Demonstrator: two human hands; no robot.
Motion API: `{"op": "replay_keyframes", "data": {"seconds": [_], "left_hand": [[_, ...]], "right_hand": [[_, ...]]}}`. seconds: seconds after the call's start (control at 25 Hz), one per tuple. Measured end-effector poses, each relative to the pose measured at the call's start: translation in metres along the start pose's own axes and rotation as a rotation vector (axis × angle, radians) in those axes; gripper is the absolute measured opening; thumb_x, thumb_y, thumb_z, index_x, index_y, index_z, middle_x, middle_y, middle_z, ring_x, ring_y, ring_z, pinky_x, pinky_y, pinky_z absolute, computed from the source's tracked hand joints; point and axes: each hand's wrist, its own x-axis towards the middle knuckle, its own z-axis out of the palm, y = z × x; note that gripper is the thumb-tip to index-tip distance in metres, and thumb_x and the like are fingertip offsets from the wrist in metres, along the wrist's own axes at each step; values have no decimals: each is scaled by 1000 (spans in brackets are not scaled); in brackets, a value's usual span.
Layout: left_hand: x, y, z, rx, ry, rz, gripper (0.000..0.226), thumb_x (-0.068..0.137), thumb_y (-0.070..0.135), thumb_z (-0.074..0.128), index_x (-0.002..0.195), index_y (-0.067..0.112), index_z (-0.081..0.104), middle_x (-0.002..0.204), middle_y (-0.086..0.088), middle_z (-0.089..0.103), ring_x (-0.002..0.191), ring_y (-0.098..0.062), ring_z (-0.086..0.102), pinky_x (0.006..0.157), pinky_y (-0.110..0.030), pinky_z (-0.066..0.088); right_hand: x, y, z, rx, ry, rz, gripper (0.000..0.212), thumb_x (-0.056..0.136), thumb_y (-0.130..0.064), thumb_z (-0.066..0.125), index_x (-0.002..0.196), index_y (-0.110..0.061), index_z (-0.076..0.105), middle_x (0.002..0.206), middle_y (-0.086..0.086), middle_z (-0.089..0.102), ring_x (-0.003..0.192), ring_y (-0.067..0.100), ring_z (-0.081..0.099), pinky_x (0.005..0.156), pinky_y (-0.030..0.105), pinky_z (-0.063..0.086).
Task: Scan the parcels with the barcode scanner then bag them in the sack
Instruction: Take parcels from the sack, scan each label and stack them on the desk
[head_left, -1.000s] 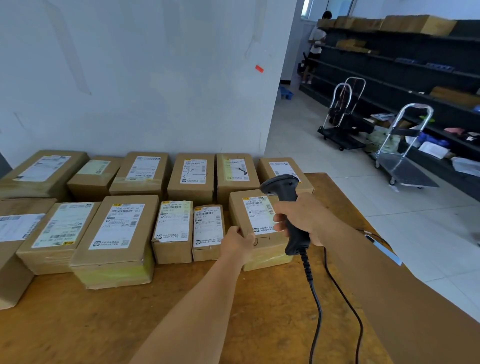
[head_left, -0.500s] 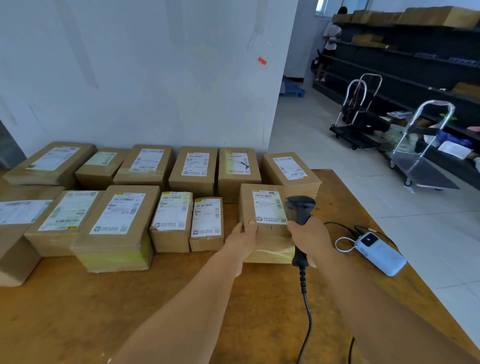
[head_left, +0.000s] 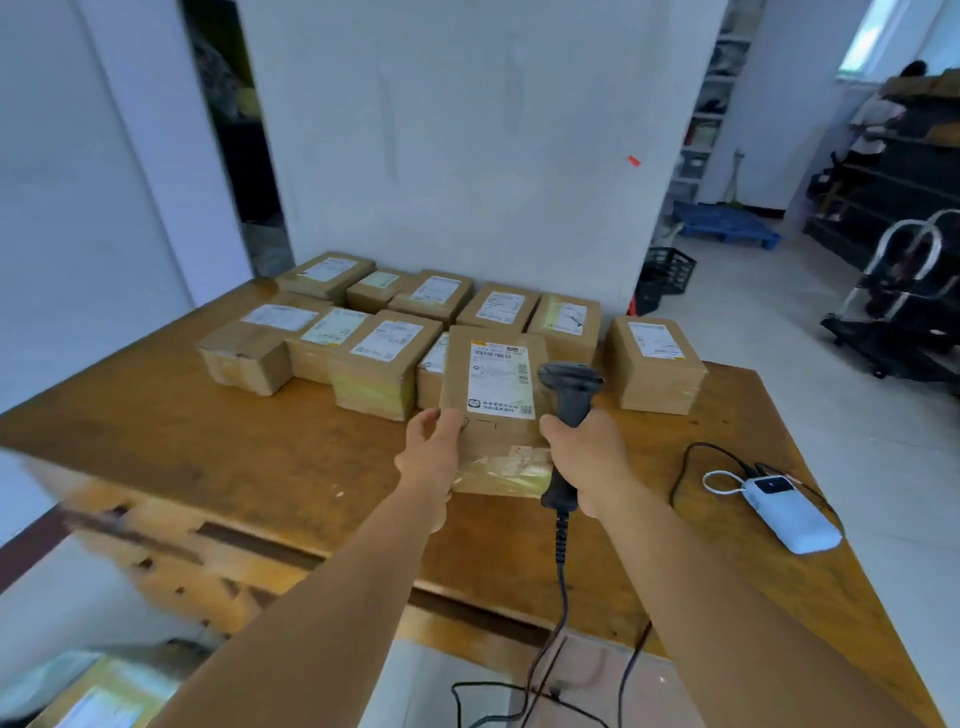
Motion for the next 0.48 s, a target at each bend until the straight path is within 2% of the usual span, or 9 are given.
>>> {"op": "replay_keyframes", "data": {"seconds": [0.12,0.24,0.36,0.48], "left_hand": [[-21,-1,-66,-47,127,10,56,63,59,56,117,47,46,126,-3,48,102,-27,56,88,-45,51],[-39,-10,-141,-101,232,7,75,54,64,58,124,41,49,127,-3,51,105,-27,58,88,-42,50],[-56,-27,-224,-159,342,14,72,55,67,59,120,37,57,124,-5,56,103,-25,60,72,-32,47],[-81,-42,-305,-249,409,44,62,66,61,61,117,28,56,118,-8,60,93,-22,61,68,-29,48]], "right_hand": [[-30,-10,47,21,-142,-42,17,92,-14,54,79,-12,43,65,5,39,59,22,38,57,30,31],[-60,-16,107,-42,-272,-89,27,89,-16,55,69,-16,37,60,4,39,55,23,39,57,31,32],[-102,-21,176,-86,-387,-144,16,89,-15,56,82,-12,42,66,4,42,56,20,41,54,29,33],[-154,-25,245,-151,-493,-205,16,90,-15,55,83,-11,41,65,4,39,54,19,38,52,29,29]]}}
